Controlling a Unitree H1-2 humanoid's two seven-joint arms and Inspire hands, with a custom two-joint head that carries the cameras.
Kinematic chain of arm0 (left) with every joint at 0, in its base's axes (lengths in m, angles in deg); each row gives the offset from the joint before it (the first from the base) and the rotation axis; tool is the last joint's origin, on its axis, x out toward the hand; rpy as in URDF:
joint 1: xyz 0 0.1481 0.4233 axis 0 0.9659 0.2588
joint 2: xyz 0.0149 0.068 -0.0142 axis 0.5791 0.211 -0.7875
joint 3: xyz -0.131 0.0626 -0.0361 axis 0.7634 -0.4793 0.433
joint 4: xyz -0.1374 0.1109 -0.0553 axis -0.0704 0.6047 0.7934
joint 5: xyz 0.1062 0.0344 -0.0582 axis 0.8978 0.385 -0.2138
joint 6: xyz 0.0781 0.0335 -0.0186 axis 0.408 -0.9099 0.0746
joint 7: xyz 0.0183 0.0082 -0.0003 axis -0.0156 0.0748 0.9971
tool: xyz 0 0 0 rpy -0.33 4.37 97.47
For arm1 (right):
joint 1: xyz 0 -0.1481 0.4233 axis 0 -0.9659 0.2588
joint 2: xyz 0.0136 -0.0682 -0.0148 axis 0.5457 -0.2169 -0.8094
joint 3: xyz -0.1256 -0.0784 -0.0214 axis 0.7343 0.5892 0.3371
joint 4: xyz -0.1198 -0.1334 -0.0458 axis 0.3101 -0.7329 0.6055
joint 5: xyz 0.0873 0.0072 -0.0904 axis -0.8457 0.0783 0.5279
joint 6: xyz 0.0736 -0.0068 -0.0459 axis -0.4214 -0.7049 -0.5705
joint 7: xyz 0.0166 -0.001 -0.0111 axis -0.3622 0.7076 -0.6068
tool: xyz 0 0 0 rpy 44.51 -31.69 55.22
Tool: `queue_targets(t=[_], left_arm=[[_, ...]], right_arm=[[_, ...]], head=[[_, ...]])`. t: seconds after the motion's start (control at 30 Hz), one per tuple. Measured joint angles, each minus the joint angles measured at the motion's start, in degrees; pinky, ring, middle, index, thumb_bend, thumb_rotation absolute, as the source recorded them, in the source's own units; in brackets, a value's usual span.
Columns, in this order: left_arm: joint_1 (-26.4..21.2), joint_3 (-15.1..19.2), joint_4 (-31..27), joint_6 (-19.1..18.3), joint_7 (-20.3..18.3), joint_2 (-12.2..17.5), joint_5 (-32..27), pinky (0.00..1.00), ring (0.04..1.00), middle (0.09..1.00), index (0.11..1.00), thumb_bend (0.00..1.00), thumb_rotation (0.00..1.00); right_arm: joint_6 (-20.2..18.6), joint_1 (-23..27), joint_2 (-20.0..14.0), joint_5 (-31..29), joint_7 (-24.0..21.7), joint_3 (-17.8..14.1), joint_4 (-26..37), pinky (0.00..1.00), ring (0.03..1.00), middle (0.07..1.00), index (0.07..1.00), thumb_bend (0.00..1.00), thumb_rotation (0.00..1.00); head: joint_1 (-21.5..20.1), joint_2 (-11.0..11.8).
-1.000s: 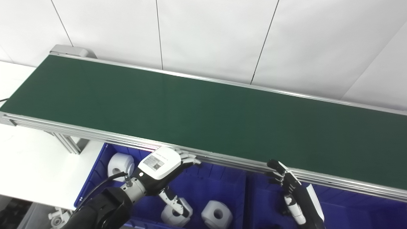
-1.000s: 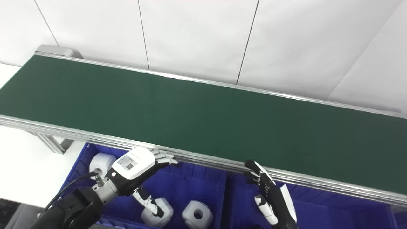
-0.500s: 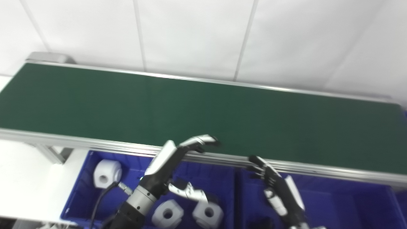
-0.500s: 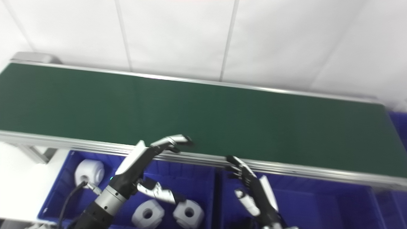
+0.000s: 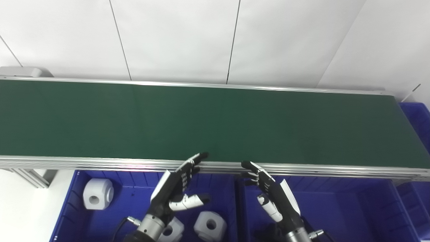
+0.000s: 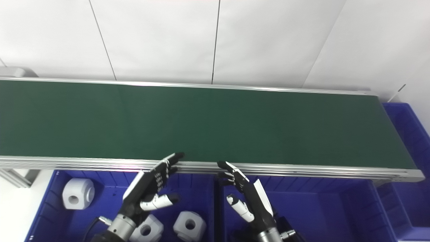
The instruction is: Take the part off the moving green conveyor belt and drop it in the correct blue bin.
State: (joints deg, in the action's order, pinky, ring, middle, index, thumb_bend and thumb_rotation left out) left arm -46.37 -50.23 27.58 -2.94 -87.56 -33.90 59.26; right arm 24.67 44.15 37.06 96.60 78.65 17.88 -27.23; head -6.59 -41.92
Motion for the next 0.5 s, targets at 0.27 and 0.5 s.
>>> queue_targets(t=[0.27, 0.5], left_arm=[[-0.3, -0.7, -1.2, 0.6, -1.5, 2.1, 1.3, 1.00, 1.000, 0.988, 0.904, 0.92, 0.54], [-1.3, -0.8, -4.7, -0.1, -2.5, 3.4, 2.2, 1.00, 0.999, 0.979, 0.900, 0.94, 0.52]], right_arm=[[-0.9, 0.1, 0.4, 1.1, 0.7, -0.1, 0.6, 0.70, 0.785, 0.864, 0.859, 0.81, 1.00], [-2.2, 1.0, 1.3, 2.2, 1.4, -0.2, 1.7, 0.70, 0.782, 0.858, 0.858, 0.81, 1.00]], head=[[-1.6, -2.8], [-4.8, -5.8]])
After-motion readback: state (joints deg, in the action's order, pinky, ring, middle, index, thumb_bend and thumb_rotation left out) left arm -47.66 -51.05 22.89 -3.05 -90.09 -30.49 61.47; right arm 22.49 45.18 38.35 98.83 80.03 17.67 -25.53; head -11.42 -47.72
